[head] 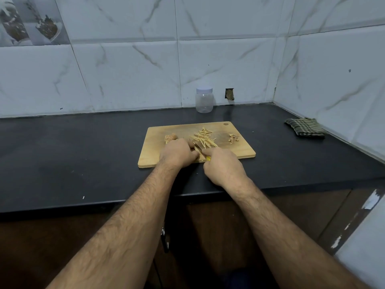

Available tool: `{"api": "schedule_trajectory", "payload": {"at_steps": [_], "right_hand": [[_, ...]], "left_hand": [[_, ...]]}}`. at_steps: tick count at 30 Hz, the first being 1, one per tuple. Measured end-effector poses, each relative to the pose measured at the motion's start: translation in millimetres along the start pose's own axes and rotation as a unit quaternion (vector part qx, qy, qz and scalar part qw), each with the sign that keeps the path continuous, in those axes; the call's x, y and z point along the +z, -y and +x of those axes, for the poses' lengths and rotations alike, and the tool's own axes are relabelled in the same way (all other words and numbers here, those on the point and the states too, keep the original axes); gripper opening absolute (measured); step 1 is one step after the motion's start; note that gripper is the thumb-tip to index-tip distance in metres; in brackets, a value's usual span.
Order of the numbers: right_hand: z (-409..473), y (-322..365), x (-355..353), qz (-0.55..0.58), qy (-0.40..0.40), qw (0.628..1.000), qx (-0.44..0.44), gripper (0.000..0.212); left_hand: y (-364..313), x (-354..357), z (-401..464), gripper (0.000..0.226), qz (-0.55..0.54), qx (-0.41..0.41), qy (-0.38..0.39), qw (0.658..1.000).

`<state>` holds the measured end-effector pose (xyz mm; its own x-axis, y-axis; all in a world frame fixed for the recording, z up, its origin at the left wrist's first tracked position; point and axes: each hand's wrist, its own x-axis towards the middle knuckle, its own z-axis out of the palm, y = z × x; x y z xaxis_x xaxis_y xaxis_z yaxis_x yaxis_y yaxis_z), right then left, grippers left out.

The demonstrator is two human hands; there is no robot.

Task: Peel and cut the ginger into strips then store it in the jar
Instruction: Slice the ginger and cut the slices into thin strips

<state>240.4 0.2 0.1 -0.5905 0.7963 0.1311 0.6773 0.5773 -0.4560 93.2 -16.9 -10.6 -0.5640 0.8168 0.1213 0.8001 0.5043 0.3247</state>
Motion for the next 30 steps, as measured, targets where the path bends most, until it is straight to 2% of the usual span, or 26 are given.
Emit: {"api": "schedule_trajectory", "payload": {"at_steps": [7, 10, 27, 30], "right_hand": [[2.8, -0.8, 1.7, -0.002, -0.009, 1.000, 0.012, 0.047], [2.9, -0.7, 3.1, 0.003, -0.019, 1.000, 0.013, 0.047], [5.2, 4.7, 4.0, -0.017, 0.008, 1.000, -0.006, 0.052], [8.5, 7.9, 4.3, -0.021, 0.012, 1.000, -0.006, 0.047]], "left_hand": [[0.1, -1.3, -0.6, 0.038, -0.002, 0.006, -0.005, 1.000], [0.6, -0.2, -1.0, 0.033, -0.004, 0.006, -0.005, 1.000], [1.5, -0.6, 5.4, 0.033, 0.016, 0.005, 0.015, 1.000], [2.6, 0.9, 8.8, 0.030, 0.023, 0.005, 0.018, 1.000]]}}
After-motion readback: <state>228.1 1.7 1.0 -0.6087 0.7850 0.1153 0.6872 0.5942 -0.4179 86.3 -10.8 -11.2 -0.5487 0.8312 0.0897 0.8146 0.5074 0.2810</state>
